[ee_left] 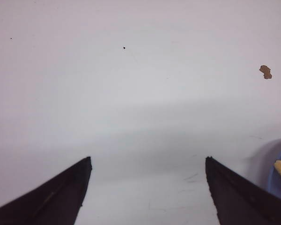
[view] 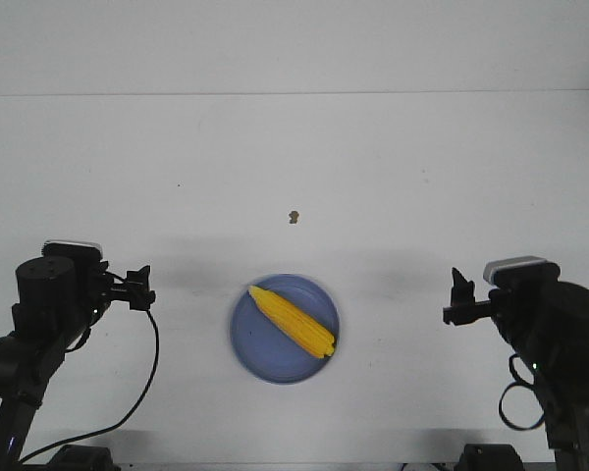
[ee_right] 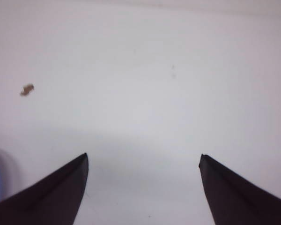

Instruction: Place corn on plate with both arms

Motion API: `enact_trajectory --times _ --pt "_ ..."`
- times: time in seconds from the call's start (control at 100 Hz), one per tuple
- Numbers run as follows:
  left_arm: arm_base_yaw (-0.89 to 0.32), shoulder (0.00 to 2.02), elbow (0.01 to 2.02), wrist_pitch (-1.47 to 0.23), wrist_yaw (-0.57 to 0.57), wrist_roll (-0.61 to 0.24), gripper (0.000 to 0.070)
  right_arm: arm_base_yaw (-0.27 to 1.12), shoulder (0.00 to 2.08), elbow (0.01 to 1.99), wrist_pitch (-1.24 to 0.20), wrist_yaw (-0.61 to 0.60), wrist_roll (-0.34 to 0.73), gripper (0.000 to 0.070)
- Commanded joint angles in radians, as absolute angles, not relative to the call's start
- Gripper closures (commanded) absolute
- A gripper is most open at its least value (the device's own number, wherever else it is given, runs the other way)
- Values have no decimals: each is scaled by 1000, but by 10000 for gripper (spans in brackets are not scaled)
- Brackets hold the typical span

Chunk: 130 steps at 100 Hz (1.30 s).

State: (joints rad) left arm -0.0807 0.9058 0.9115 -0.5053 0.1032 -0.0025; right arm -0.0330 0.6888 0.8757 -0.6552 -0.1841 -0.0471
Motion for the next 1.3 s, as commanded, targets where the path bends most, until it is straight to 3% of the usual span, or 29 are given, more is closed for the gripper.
enact_trajectory --times 0.0,0.25,0.64,0.82,0.9,0.96,1.02,1.04,1.29 --pt "-80 908 925 -499 102 -13 199 -33 635 842 -628 -179 -27 220" --pt "-81 833 895 -480 102 -21 204 -33 484 759 -613 -146 -24 220" --pt "-80 496 628 -422 102 -62 218 -33 259 596 -545 -149 -15 220" --pt "-81 421 606 -417 101 -91 339 -33 230 596 -537 -140 -15 225" --pt "-80 411 606 -414 101 -91 388 -33 230 596 -540 -118 -15 324" --pt "-80 409 606 -413 101 -89 476 -33 230 596 -541 -97 -15 503" --pt "-81 409 606 -412 101 -87 633 -33 230 596 -546 -81 -15 693" --pt "-81 409 606 -412 102 -87 700 -33 230 596 -547 -75 -15 700" --pt "-81 409 606 -410 102 -80 690 -33 230 596 -551 -71 -15 700"
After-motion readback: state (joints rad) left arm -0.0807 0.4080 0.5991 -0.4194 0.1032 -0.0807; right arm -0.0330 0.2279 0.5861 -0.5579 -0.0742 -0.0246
